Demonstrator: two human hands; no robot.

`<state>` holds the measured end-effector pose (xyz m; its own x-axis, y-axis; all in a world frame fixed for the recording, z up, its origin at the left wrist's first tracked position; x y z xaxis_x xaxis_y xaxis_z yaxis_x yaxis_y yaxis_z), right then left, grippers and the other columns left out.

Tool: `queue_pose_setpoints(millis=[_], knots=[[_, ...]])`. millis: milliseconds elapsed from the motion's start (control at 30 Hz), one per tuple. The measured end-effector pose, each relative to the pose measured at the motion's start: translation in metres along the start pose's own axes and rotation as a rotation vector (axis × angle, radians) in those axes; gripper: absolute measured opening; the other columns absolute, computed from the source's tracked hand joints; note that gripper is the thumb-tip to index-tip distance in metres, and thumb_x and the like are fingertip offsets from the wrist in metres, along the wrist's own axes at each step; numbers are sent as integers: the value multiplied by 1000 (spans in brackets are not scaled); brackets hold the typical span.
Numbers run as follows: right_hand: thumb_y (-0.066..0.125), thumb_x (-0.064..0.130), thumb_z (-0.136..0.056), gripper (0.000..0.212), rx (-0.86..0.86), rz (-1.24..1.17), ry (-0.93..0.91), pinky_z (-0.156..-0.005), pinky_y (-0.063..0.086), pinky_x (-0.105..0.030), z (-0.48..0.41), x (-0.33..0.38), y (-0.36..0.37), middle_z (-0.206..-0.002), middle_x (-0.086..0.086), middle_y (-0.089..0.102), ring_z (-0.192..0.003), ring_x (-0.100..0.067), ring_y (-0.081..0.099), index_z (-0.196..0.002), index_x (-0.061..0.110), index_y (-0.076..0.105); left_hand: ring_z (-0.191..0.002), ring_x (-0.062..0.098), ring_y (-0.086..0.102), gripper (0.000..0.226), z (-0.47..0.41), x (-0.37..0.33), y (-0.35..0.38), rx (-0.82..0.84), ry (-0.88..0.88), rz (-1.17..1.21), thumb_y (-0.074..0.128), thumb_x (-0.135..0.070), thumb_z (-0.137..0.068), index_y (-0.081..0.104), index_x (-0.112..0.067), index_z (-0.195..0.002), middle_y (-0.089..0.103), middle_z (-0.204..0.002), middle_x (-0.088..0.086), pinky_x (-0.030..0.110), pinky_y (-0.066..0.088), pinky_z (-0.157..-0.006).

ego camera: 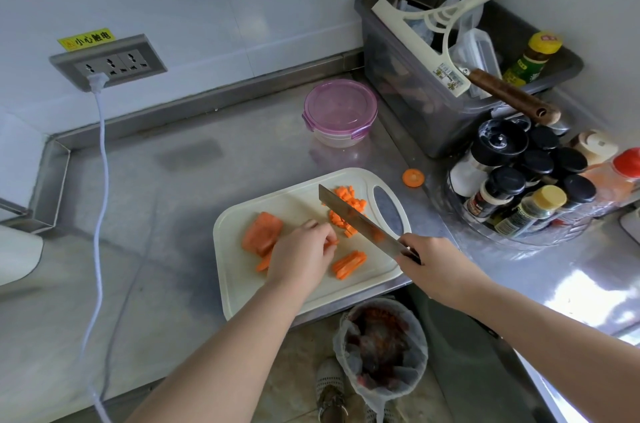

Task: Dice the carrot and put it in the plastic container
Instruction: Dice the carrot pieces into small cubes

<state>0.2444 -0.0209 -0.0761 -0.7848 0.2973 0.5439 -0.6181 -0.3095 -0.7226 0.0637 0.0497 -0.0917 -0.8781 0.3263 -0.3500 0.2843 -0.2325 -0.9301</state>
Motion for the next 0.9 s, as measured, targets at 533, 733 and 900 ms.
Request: queue_pose_setpoints(millis=[533,733,900], knots=[[45,18,-97,33,25,-2,9,-49,32,-23,0,3,1,-60,4,48,-49,-12,41,-67,31,38,-82,17,67,8,-5,32,-1,-152,-351,464,65,-18,-89,70,-17,-95,71,-93,-3,29,55,-63],[42,18,-96,30,23,33,-3,-50,34,-27,-7,18,2,-64,2,51,-52,-15,43,-69,32,39,-66,30,67,6,-16,41,-2,-62,-501,551,65,-17,-90,66,-18,-84,63,-70,-4,39,57,-52],[39,20,-97,12,26,115,-21,-51,37,-28,-13,24,8,-71,-2,54,-58,-19,47,-89,21,48,-70,31,67,12,-23,41,3,-90,-553,529,66,-22,-88,66,-16,-78,70,-76,8,43,58,-54]])
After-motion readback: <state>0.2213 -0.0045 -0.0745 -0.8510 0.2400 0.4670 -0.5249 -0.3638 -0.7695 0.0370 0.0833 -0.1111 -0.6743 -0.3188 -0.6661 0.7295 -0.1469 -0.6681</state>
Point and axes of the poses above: each hand's wrist, its own z-axis away from the middle knuckle, its own y-axis out of the palm, x = y × z, the point moved 6 cm from there along -z, towards the middle knuckle
